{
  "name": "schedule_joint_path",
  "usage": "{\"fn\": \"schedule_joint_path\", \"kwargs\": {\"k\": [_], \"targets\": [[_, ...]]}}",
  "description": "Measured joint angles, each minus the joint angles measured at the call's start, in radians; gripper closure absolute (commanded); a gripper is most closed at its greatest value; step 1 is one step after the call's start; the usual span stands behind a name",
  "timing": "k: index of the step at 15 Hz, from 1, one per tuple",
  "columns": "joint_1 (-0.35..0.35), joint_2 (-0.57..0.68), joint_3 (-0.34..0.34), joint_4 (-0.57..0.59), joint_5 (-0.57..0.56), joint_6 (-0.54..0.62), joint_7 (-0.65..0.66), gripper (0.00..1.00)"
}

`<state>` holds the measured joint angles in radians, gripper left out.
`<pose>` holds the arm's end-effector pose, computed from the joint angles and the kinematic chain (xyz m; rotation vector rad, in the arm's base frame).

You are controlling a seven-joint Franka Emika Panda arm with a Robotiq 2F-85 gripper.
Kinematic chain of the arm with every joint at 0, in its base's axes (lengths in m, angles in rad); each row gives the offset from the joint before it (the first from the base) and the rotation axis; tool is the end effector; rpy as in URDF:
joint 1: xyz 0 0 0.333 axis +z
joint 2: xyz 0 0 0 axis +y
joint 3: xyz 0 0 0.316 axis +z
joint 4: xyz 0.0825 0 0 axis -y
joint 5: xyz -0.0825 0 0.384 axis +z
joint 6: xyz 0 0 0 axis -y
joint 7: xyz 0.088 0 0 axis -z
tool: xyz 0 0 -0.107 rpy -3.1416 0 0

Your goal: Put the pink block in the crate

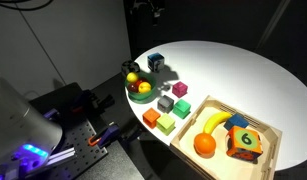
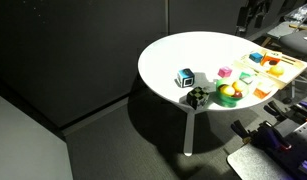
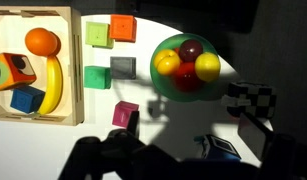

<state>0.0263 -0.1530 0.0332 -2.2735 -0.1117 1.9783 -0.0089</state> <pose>0.4756 0.0215 0.4096 3.0211 0.1804 -0.2118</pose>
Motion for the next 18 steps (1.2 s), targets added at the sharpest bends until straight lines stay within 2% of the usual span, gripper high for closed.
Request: {"fn": "schedule_joint_path", "kwargs": {"k": [9,18], "targets": [[-0.041,0.134,-0.056,0.09,0.006,0.107,-0.001,0.0],[-0.082,0.282,-0.091,0.2,0.034,0.152,-0.001,0.0]]}}
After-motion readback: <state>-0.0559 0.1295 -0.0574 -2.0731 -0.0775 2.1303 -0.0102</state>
